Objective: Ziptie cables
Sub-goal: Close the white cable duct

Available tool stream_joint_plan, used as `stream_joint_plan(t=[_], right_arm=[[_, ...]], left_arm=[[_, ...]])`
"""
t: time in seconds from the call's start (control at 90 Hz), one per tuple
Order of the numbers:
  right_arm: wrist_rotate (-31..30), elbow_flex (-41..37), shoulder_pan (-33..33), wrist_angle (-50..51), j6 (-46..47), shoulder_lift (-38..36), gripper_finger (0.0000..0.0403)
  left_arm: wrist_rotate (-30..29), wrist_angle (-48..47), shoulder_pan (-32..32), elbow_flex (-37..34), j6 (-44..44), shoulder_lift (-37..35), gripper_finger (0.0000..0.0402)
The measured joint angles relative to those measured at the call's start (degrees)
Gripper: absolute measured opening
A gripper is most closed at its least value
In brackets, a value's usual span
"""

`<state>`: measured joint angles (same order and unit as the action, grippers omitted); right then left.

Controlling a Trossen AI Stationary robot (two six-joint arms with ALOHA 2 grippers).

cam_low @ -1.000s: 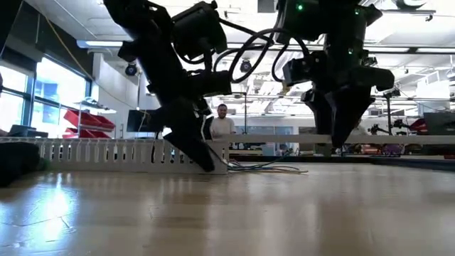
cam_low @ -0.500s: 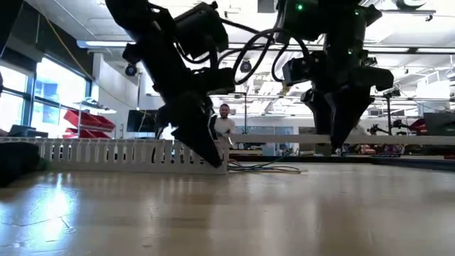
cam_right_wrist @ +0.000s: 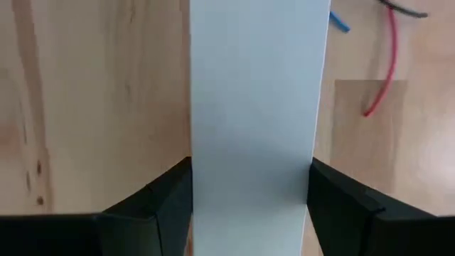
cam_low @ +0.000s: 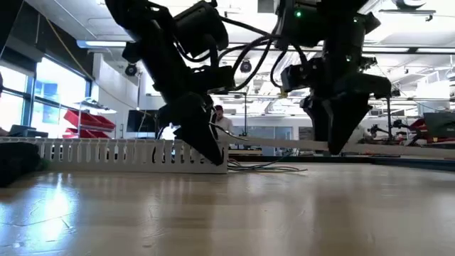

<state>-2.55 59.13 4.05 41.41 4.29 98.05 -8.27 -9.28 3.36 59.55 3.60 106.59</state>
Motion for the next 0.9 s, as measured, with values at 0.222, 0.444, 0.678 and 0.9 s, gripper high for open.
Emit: stream_joint_plan(t=[0.222, 0.444, 0.678, 0.9], right_arm=[[0.7, 0.0, -0.1, -0.9, -0.6, 1.4, 0.0208], [2.6, 0.0, -1.1, -1.7, -1.0, 1.4, 0.0208], [2.8, 0.0, -1.1, -4.8, -1.6, 1.9, 0.0208], [2.3, 0.2, -1.1, -7.1, -2.0, 4.1, 0.0286]], left_arm=[[-0.1, 0.0, 0.0, 0.0, 0.0, 0.0, 0.0221], [0.0, 0.0, 0.0, 0.0, 0.0, 0.0, 0.0221], [-0.2, -0.4, 0.0, 0.0, -0.2, 0.0, 0.0221], [0.1, 0.7, 0.0, 0.0, -0.4, 0.1, 0.0221]])
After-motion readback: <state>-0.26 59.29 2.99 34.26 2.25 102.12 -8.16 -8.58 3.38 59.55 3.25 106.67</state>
